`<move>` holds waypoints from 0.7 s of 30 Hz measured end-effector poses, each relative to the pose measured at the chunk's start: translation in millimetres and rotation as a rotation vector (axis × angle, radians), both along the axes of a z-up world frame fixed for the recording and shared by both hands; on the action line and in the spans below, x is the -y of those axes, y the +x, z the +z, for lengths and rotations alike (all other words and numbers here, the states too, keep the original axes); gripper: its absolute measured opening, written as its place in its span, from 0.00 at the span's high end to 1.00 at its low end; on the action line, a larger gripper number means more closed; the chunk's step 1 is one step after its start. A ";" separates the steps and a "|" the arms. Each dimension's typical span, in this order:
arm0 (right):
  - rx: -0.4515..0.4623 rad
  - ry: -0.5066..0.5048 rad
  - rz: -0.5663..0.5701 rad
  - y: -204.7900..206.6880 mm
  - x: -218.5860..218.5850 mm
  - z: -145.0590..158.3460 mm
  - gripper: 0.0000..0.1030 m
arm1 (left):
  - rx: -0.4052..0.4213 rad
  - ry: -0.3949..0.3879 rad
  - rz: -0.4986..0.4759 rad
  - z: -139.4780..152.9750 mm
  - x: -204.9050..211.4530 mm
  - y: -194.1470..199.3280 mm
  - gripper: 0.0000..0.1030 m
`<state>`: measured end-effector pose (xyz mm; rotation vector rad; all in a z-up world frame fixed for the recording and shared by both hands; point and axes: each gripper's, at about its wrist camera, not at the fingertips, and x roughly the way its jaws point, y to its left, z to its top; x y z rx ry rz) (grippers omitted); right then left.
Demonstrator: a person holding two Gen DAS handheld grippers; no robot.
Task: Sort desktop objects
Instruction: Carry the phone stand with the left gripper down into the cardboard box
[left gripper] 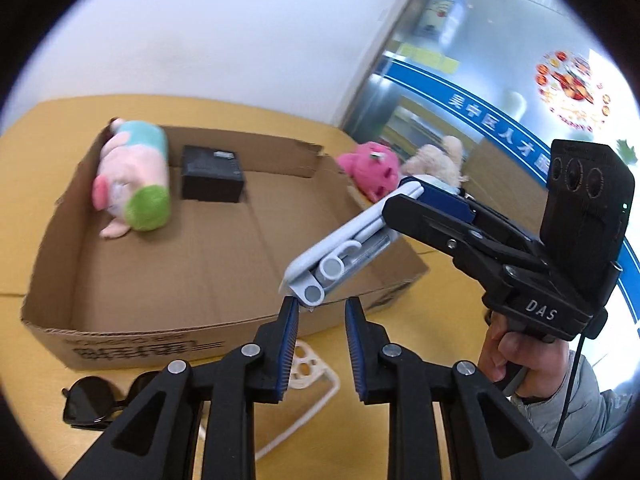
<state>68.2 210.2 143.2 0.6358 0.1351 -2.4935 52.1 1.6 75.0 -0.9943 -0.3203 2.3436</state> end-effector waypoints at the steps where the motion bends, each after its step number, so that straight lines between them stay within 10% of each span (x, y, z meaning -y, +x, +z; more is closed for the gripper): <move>1: 0.029 -0.016 0.018 -14.4 8.0 -6.3 0.51 | 0.017 0.011 0.022 -4.3 7.6 -3.6 0.78; 21: 0.502 -0.177 0.006 -133.4 69.7 -103.5 0.53 | 0.106 -0.063 0.195 -38.0 80.0 -84.4 0.78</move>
